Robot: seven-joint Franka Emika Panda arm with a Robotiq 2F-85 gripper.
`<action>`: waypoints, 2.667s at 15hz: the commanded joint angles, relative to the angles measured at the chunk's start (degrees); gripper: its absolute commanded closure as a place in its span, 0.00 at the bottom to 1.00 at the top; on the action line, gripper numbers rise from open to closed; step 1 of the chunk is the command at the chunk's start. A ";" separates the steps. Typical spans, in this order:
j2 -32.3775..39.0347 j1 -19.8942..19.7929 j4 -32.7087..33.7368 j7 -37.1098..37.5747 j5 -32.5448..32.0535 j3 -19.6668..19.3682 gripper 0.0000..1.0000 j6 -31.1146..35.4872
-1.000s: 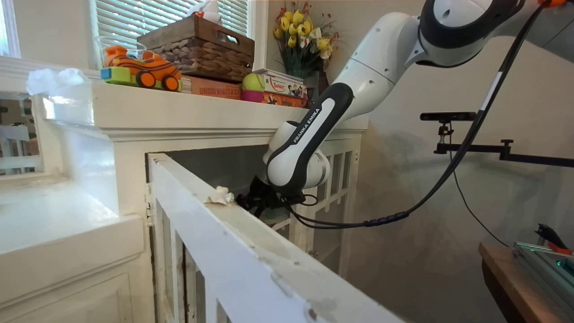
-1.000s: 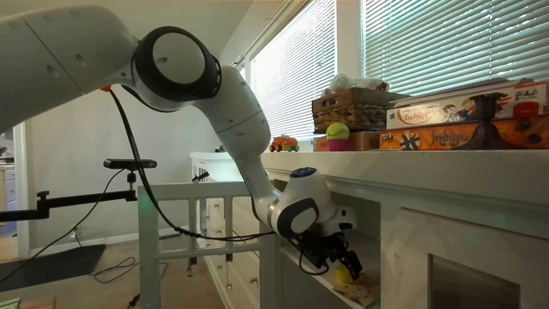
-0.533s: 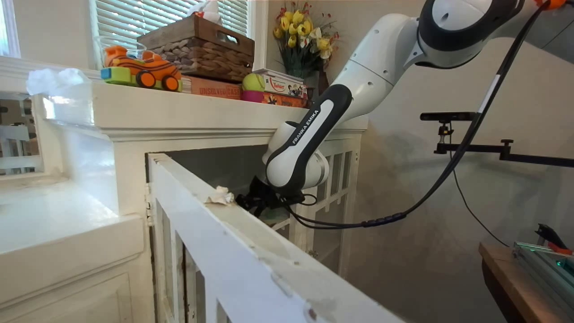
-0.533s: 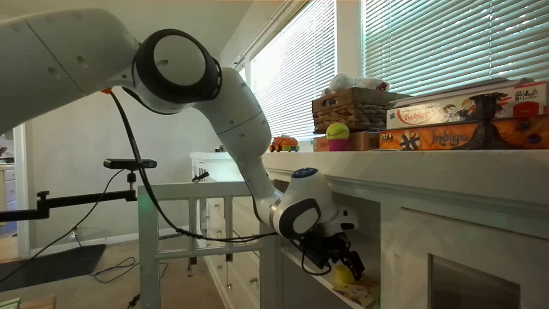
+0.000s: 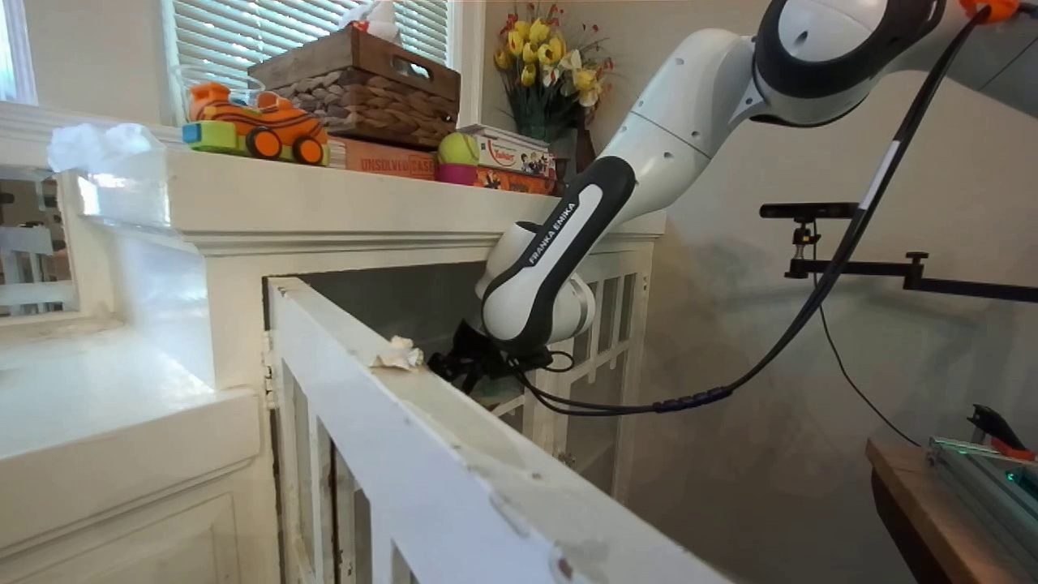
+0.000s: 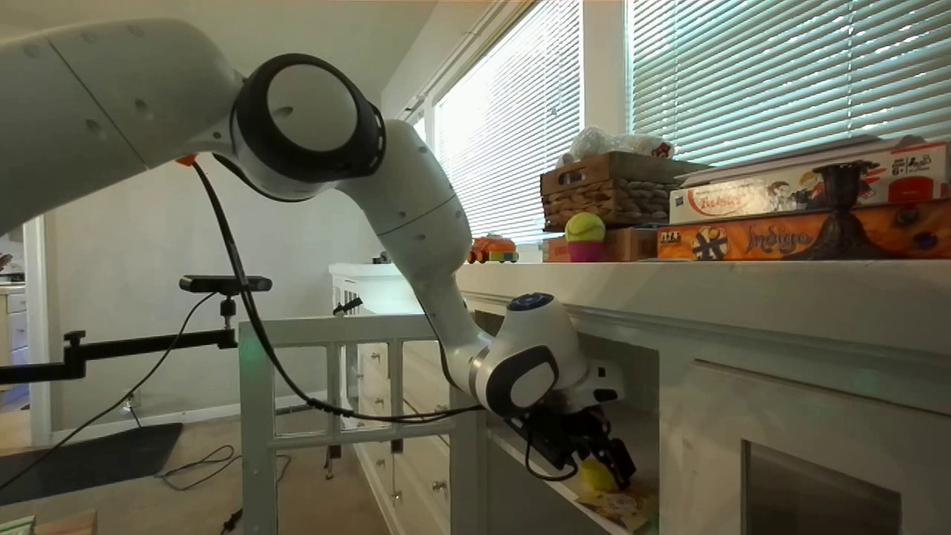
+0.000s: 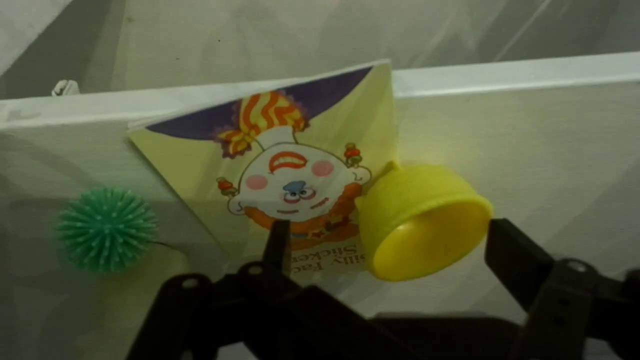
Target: Remove the yellow bowl from the cabinet
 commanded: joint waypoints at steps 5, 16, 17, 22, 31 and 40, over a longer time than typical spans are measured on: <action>1.65 0.73 2.97 -0.28 -0.33 -0.31 0.00 -2.23; 2.18 1.74 3.79 -0.39 -0.53 -0.37 0.00 -2.87; 2.25 1.83 3.85 -0.39 -0.54 -0.39 0.00 -2.87; 2.98 1.93 4.68 -0.34 -0.50 -0.41 0.00 -3.05; 3.72 1.96 5.75 -0.37 -0.52 -0.33 0.26 -3.98; 4.13 1.91 6.52 -0.45 -0.54 -0.23 0.61 -4.93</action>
